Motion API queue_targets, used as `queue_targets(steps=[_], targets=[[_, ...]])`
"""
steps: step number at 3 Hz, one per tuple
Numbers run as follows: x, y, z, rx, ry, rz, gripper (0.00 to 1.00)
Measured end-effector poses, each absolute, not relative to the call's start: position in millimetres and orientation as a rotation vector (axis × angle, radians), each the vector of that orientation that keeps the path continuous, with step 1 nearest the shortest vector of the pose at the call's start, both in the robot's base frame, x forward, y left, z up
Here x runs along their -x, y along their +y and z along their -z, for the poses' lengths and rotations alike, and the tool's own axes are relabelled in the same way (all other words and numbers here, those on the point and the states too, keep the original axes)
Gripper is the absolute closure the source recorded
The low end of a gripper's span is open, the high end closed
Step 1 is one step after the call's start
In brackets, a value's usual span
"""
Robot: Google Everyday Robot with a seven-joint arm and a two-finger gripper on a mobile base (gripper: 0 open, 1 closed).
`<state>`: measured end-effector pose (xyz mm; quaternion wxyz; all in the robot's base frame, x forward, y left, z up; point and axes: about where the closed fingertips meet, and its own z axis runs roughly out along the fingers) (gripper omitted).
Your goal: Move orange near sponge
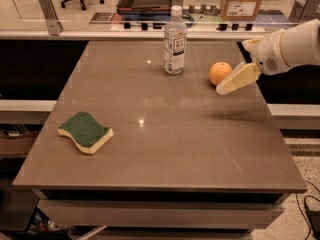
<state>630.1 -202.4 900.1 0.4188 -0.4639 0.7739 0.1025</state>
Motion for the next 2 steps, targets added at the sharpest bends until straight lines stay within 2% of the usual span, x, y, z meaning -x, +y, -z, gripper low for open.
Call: queue_targets(steps=[2], targets=[[-663.4,-202.7,-887.7,1.103,1.893,-0.336,0.0]])
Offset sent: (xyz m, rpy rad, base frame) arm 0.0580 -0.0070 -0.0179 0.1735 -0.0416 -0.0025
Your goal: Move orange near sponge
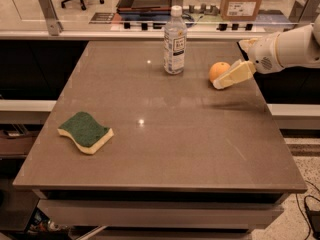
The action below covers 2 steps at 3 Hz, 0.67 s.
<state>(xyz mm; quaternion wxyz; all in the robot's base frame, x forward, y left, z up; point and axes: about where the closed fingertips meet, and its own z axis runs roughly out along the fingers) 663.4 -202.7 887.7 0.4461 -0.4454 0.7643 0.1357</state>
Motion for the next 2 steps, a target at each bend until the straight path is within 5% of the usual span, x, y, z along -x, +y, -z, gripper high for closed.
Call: queue_targets(steps=[2], targets=[[-678.0,-203.2,-874.3,1.048,1.864,-0.388,0.0]])
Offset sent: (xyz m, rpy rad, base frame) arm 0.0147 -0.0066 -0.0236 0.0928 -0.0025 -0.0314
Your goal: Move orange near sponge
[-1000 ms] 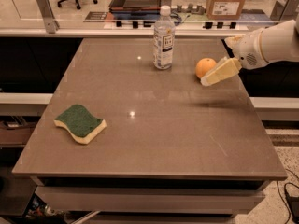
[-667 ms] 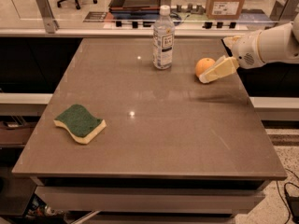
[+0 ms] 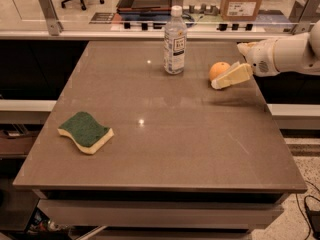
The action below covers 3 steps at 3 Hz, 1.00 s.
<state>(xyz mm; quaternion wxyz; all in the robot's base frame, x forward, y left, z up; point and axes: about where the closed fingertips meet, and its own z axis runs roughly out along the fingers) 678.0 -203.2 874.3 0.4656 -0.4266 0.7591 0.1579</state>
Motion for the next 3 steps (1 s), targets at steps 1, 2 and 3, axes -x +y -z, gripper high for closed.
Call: queue_targets(steps=[1,2,3], targets=[[-672.6,-204.4,-861.2,1.033,1.885,-0.402,0.0],[-669.2,-202.8,-851.8,1.032,1.893,-0.419,0.0],[-672.0,-197.1,-854.8,1.051,1.868,-0.413,0.18]])
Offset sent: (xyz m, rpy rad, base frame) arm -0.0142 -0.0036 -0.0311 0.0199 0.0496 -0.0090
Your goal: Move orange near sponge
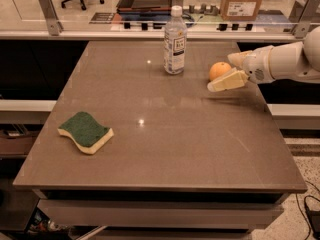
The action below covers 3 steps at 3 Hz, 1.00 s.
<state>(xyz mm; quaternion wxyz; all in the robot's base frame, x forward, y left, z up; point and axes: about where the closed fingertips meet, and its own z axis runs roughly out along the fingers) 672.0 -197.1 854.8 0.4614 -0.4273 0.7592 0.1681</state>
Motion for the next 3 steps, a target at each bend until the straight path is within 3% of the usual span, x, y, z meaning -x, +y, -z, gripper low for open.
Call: queue_targets(steps=[3], targets=[[-679.2,-183.2,-858.2,1.082,1.835,-0.419,0.87]])
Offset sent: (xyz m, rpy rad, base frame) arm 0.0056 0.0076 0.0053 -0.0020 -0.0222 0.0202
